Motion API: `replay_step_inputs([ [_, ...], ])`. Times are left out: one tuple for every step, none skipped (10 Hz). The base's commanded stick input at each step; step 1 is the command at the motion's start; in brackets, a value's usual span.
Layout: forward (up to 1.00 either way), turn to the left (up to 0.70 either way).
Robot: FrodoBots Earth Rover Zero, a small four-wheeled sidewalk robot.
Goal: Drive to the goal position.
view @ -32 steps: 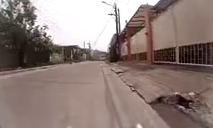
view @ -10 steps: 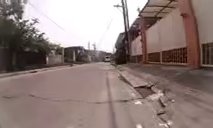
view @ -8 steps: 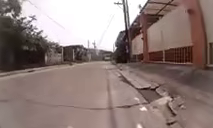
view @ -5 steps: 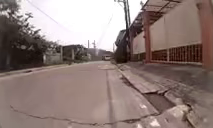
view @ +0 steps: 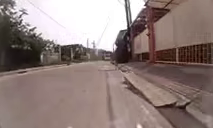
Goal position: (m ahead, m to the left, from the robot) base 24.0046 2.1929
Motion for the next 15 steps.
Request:
replay_step_inputs([
  [1.00, 0.00],
  [1.00, 0.00],
  [1.00, 0.00],
  [1.00, 0.00],
  [1.00, 0.00],
  [1.00, 0.00],
  [1.00, 0.00],
  [1.00, 0.00],
  [1.00, 0.00],
  [1.00, 0.00],
  [1.00, 0.00],
  [1.00, 0.00],
  [1.00, 0.00],
  [1.00, 0.00],
  [1.00, 0.00],
])
